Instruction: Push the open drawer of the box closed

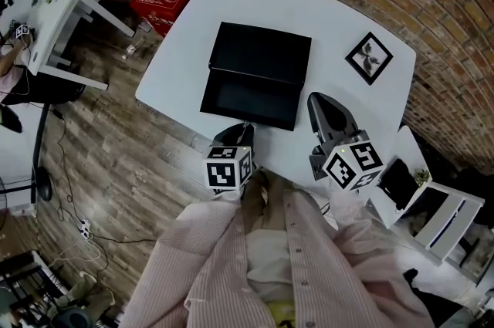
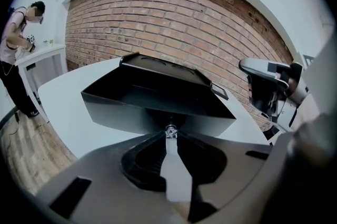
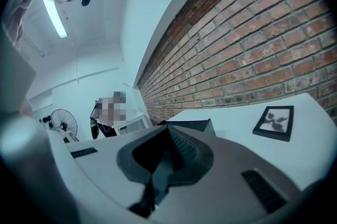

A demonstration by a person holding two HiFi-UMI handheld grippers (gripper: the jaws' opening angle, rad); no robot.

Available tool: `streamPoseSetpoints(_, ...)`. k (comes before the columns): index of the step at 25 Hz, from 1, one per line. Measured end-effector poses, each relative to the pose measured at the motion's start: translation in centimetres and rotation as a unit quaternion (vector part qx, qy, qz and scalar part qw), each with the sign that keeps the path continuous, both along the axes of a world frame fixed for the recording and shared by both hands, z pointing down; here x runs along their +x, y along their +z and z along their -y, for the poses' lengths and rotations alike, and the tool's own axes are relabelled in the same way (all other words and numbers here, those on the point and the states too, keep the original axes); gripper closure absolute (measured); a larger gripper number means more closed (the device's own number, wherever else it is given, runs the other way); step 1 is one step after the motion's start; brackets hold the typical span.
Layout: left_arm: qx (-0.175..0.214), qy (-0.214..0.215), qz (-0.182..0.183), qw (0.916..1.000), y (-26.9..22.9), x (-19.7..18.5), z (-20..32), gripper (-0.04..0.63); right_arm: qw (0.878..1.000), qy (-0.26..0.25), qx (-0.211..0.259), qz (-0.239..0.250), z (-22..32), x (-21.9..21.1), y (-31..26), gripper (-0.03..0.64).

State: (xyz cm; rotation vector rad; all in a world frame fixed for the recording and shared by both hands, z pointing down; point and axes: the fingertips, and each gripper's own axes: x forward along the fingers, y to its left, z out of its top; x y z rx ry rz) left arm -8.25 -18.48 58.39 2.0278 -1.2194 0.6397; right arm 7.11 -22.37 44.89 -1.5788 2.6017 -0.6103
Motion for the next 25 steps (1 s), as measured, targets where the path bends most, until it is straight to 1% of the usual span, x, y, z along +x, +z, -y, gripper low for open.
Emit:
streamPoseSetpoints(12, 0.001, -0.003, 0.003, 1.0000, -0.1, 0.3, 1.0, 0.537, 1.000, 0.007, 0.001, 0.001, 0.2, 0.7, -0.1, 0.617)
streamPoseSetpoints(25, 0.002, 0.001, 0.006, 1.0000, 0.1, 0.8, 2.8, 0.535, 1.000, 0.028, 0.008, -0.001, 0.5, 2.0, -0.4, 0.617)
